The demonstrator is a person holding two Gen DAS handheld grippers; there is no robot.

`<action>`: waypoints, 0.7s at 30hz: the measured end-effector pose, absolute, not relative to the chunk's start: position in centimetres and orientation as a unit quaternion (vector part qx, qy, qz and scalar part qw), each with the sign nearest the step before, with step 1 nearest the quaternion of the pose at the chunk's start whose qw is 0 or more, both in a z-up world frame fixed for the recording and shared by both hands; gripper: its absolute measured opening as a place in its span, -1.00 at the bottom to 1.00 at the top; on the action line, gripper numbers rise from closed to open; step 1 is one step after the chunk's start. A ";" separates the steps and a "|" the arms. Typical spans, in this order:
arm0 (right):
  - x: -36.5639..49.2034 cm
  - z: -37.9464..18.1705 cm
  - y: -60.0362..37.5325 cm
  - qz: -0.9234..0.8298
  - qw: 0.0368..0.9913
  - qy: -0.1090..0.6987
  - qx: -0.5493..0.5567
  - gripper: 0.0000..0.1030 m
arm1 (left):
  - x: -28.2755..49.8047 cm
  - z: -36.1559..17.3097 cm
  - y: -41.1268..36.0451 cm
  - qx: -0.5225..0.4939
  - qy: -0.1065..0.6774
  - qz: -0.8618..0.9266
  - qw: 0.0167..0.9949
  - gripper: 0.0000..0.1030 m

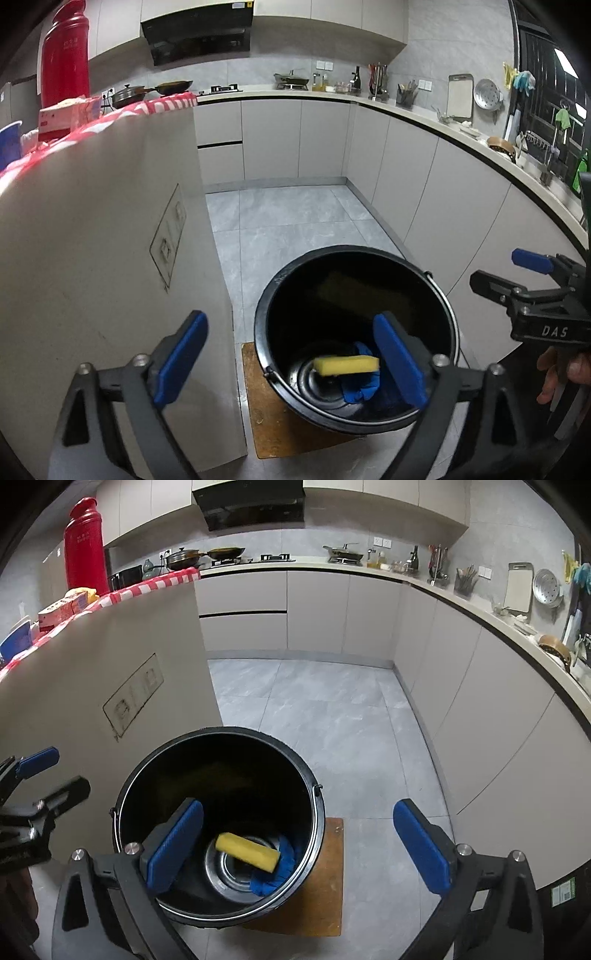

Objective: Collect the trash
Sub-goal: 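Carry sponge and towel to the black bin and open both tools, then move both tools back toward the table items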

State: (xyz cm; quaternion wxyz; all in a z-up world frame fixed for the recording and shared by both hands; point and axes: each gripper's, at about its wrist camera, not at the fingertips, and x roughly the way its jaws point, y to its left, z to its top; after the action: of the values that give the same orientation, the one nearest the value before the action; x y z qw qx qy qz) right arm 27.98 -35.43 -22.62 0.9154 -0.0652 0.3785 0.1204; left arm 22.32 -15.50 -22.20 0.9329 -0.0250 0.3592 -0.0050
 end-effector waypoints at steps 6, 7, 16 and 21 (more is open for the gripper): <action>26.6 -20.6 -36.0 0.108 0.924 0.363 -0.049 1.00 | 22.2 -20.1 -16.1 -0.020 0.352 -0.009 0.936 0.88; 26.5 -20.2 -36.0 0.106 0.925 0.361 -0.048 1.00 | 22.0 -19.6 -16.2 -0.021 0.350 -0.011 0.937 0.89; 24.3 -15.6 -35.2 0.097 0.935 0.340 -0.035 1.00 | 20.8 -15.5 -15.0 -0.011 0.345 0.002 0.938 0.90; 22.9 -12.8 -33.4 0.108 0.937 0.332 -0.026 1.00 | 19.3 -13.3 -13.5 -0.005 0.338 0.012 0.941 0.90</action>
State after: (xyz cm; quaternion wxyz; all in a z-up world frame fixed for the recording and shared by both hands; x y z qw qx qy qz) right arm 22.92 -33.38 -12.77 0.9368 -0.0257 0.3317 0.1084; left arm 19.34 -13.54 -13.27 0.9411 -0.0052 0.3377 0.0121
